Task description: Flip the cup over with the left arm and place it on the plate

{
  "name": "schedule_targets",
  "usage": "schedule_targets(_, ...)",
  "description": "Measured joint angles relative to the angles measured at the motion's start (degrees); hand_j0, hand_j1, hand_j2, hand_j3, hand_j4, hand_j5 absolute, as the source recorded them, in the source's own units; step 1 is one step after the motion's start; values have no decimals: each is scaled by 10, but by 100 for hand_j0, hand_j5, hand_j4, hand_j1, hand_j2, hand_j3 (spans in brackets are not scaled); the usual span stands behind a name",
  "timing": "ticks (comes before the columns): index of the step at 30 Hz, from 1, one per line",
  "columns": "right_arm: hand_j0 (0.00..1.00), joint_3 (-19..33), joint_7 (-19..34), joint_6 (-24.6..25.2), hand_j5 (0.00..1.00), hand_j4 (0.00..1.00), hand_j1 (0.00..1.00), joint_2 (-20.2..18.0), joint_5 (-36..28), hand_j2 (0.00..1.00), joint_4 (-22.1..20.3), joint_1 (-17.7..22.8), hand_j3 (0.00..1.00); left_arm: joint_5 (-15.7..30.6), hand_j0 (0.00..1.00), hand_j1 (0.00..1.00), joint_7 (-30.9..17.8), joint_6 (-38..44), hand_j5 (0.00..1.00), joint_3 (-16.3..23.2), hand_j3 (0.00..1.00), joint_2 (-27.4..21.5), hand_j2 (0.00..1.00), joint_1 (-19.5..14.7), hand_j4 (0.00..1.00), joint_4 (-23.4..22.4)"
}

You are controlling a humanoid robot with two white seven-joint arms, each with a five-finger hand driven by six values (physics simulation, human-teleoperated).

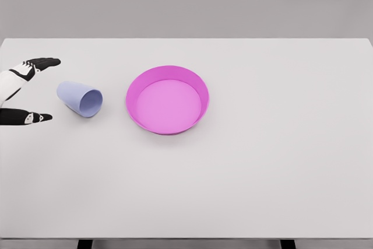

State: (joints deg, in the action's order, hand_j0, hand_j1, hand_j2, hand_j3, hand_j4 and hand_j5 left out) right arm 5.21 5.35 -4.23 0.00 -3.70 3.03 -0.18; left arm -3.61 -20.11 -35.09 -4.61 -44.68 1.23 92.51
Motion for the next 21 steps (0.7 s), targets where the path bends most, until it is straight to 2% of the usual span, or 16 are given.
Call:
schedule_targets(6,100,4,0,0,100,100,100,0,1,100,0,1,100,-6,100,100,0,0,100,-1,100,-2,100,-11,100,0)
schedule_targets(10,100,5,0,0,100,100,100,0,1,100,0,1,100,-59,100,100,0,0,100,-7,100,-7,100,-22,100,-3)
schedule_targets(16,100,6,0,0,100,100,100,0,1,100,0,1,100,-149,100,100,-1,0,100,-11,100,-9,100,-75,100,-27)
schedule_targets(21,100,6,0,1,100,100,100,0,1,100,0,1,100,-185,100,100,-1,0,100,-10,100,2,100,-78,100,-59)
